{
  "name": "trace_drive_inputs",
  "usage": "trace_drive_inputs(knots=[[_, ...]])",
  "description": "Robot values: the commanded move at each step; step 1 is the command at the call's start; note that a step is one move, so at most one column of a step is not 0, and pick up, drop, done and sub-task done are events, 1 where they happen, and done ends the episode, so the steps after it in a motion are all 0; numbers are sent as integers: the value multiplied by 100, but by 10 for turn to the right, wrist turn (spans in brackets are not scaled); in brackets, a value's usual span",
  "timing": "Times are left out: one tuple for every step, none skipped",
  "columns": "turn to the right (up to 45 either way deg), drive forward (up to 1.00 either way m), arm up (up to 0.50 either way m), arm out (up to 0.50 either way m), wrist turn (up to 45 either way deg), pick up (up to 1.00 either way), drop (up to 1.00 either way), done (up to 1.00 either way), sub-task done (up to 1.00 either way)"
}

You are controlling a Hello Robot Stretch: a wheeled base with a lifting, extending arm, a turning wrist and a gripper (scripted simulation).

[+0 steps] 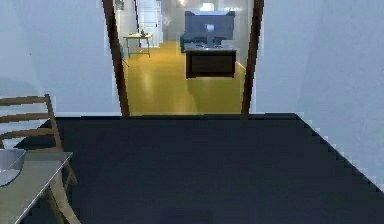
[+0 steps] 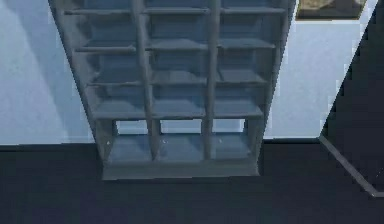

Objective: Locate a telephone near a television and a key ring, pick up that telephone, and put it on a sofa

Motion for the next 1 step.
trace_drive_inputs(knots=[[-30, 0, 0, 0, 0, 0, 0, 0, 0]])
